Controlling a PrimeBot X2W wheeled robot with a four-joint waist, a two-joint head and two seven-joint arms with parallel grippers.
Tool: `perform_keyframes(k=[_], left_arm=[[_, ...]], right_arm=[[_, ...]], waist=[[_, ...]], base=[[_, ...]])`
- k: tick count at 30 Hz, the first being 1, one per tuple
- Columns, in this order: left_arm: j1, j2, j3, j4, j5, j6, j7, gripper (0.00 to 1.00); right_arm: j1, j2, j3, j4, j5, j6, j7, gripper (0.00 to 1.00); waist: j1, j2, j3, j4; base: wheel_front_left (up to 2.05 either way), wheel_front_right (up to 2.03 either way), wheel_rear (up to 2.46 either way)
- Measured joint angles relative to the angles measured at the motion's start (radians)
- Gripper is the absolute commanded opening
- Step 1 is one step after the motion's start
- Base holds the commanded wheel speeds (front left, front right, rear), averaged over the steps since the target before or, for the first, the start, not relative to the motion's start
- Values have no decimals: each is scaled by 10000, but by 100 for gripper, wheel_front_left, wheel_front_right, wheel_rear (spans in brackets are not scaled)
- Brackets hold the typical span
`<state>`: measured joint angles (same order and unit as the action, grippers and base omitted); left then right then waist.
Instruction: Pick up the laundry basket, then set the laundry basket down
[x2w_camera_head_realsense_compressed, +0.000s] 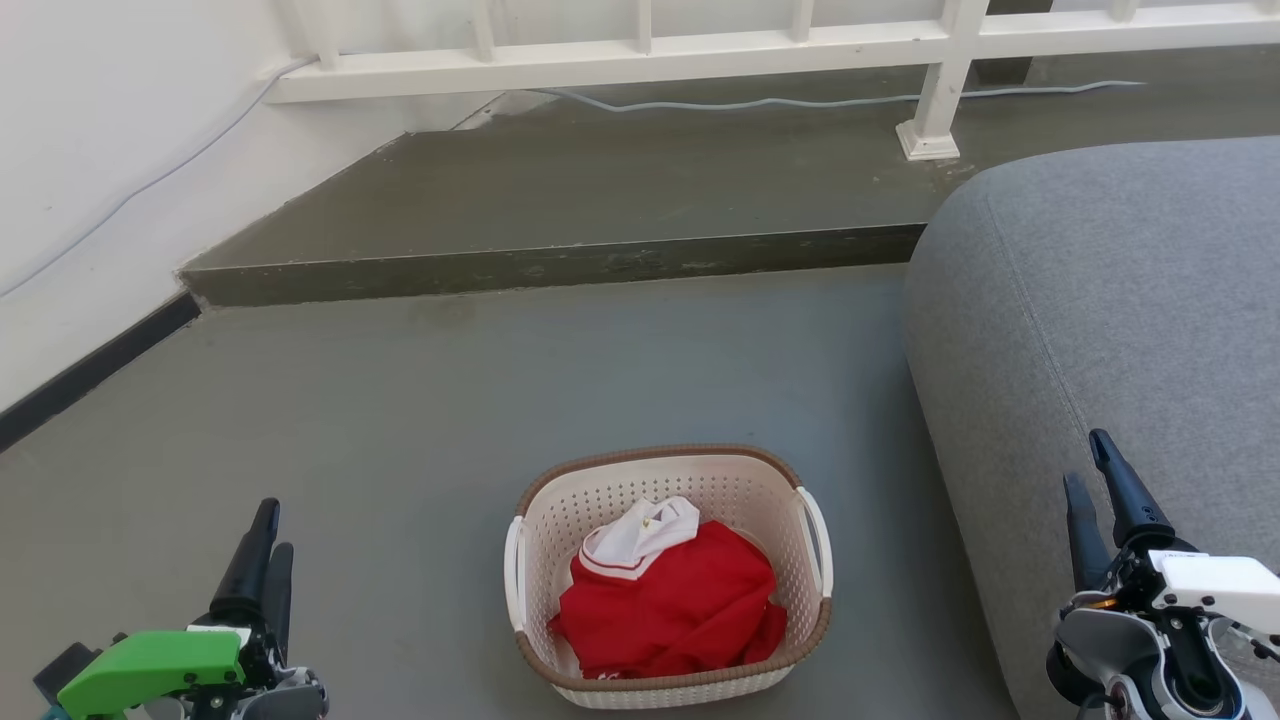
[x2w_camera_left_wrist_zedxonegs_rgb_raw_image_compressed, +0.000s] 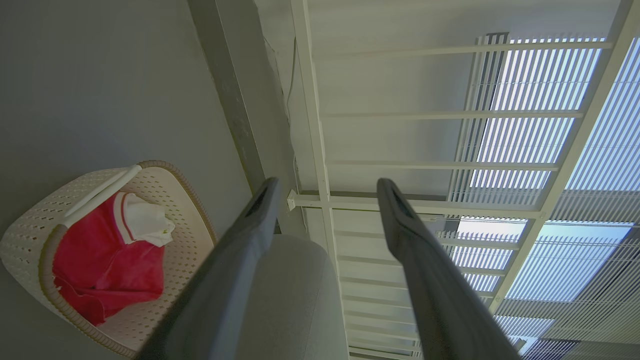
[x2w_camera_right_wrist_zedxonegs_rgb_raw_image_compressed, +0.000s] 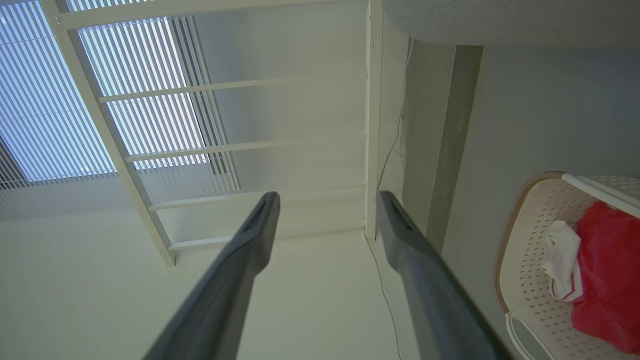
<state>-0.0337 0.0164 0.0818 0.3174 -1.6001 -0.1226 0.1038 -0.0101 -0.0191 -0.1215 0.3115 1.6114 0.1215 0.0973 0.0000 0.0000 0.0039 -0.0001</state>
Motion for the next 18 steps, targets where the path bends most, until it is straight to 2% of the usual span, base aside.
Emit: perform_keyframes(k=[10, 18], left_arm=[[-7, 4, -238, -140, 82, 0, -359, 100], [-27, 36, -541, -359, 694, -2, -673, 100]], right_arm=[[-5, -4, 148, -328, -92, 0, -180, 100], [-9, -63, 395, -581, -445, 0, -389, 100]], waist=[[0, 0, 18, 7], [0, 0, 35, 6]], base=[[0, 0, 0], [0, 0, 0]])
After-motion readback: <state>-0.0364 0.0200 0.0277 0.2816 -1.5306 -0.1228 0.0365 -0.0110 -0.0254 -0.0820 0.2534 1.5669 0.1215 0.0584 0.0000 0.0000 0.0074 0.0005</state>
